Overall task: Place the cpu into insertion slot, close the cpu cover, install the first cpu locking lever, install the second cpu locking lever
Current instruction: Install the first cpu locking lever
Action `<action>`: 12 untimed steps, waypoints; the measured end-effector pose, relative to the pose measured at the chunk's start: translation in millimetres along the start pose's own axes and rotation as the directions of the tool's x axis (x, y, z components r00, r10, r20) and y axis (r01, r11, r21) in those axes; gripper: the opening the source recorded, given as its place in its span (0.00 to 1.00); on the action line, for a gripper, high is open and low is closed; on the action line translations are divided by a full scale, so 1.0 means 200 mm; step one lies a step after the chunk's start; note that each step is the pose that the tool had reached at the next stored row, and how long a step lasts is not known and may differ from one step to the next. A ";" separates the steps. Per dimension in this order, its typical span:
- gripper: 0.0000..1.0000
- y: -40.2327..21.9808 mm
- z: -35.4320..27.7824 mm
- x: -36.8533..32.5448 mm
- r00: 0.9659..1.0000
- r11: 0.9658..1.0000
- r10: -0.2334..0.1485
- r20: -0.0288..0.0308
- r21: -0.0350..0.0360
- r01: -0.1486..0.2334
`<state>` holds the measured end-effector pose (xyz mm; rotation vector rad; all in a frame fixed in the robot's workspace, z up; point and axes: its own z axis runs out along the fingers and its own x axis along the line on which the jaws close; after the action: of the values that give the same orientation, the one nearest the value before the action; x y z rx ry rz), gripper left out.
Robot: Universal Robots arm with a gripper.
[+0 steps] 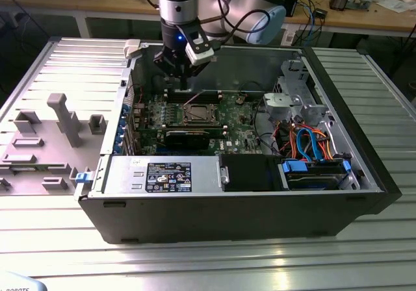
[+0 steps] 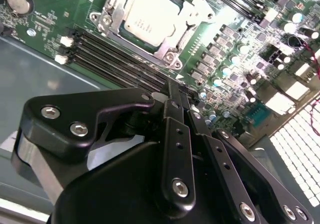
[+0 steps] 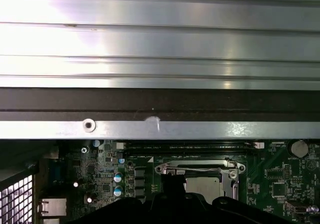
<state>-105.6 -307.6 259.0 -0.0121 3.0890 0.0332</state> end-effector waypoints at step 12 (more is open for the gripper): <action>0.11 -0.001 0.055 -0.082 1.000 1.000 0.005 0.000 -0.009 -0.005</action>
<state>-88.6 -307.6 248.8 -0.0043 3.0889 0.0465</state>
